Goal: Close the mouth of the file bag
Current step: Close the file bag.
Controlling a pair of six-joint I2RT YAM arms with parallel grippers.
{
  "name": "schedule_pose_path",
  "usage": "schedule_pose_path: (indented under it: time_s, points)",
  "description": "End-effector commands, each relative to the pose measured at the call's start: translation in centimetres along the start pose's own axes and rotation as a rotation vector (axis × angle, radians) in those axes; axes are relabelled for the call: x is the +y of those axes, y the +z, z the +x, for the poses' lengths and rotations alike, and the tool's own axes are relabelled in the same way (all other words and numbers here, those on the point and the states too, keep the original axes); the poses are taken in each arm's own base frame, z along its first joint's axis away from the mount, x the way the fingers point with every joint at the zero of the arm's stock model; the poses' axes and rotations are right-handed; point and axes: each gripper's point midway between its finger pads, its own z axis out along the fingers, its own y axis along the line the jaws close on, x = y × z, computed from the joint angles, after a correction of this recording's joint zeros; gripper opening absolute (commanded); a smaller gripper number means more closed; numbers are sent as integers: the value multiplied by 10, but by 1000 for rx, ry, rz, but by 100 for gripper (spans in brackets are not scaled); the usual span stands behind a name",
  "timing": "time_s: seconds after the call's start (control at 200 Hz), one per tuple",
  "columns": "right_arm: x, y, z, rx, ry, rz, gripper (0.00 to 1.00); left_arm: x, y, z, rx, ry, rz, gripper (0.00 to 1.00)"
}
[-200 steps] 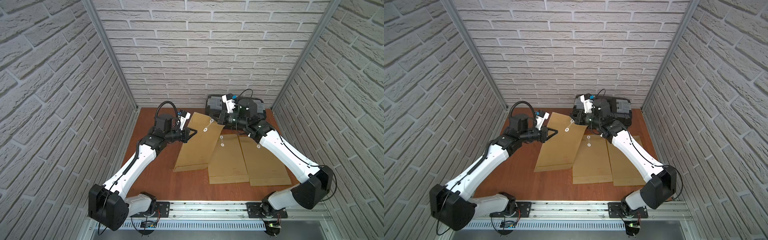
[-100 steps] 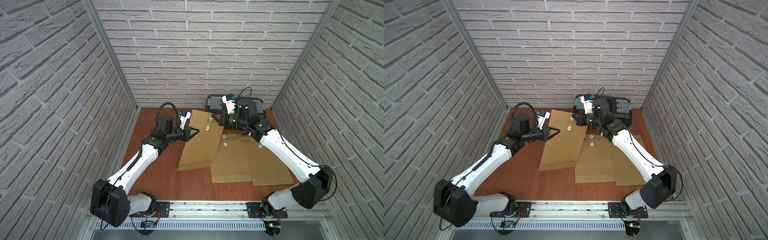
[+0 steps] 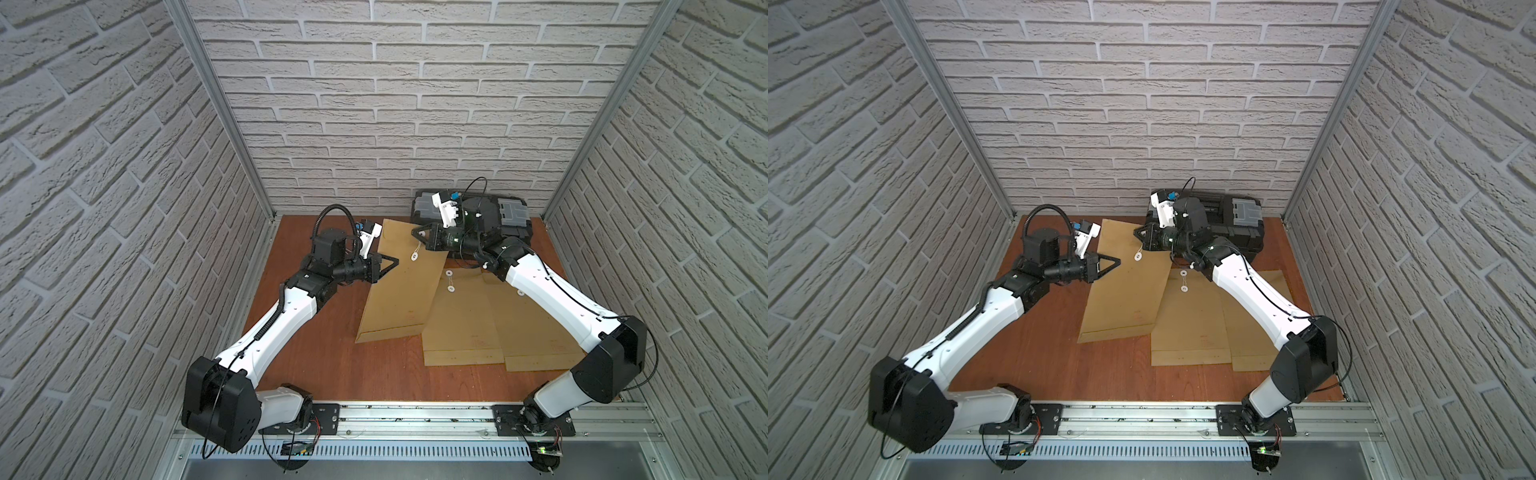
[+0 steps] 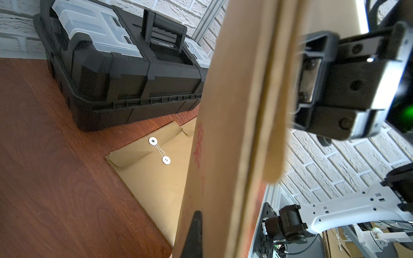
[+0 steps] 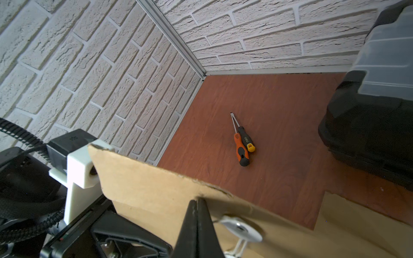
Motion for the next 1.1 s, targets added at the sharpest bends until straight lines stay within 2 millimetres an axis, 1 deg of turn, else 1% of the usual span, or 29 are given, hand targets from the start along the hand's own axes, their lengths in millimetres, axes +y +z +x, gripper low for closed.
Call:
schedule_pose_path:
  time_s: [0.0,0.095,0.165,0.27,0.335,0.45,0.585,0.78,0.935,1.095]
  points:
    - [33,-2,-18,-48,1,-136,3,-9,-4,-12,-40,60,26,0]
    - [43,-2,-13,-25,8,-202,3,-8,-5,-15,-48,62,20,0]
    - [44,-1,-3,18,16,-223,3,-7,-7,-20,-64,62,14,0]
    - [29,-1,15,62,20,-184,3,-10,-11,-26,-81,69,14,0]
    - [21,-2,21,73,26,-168,3,-10,-13,-27,-84,71,12,0]
    - [13,-5,28,88,8,-134,3,-10,-15,-28,-86,71,10,0]
    - [-2,-8,36,117,-44,-69,3,-11,-17,-30,-91,75,7,0]
    - [-9,-7,40,140,-75,-43,3,-13,-18,-31,-93,81,5,0]
    - [-7,-8,41,152,-84,-48,13,-13,-21,-32,-96,87,-2,0]
    - [-3,-16,39,149,-99,-50,23,-13,-25,-34,-105,90,-12,0]
